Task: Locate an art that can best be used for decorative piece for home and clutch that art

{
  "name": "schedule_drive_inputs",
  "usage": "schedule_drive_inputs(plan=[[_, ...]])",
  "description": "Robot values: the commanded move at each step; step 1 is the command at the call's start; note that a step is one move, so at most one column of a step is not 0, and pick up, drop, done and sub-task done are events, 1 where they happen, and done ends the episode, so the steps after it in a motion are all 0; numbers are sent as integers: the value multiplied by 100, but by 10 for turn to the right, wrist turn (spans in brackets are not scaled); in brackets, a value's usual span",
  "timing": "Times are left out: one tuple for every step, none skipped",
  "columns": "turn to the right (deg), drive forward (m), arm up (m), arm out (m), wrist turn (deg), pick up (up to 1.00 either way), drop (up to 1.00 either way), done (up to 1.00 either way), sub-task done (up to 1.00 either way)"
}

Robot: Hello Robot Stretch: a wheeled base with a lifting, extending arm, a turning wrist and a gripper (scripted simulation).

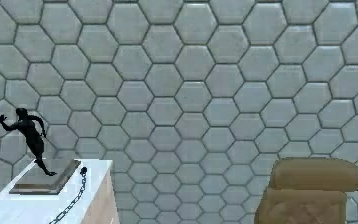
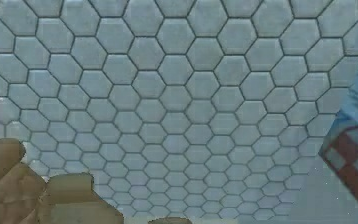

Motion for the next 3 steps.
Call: schedule_drive_inputs(plan=[[-450, 0, 0, 0, 0, 0, 0, 0, 0], [-450, 0, 0, 0, 0, 0, 0, 0, 0], [-360, 0, 0, 0, 0, 0, 0, 0, 0]])
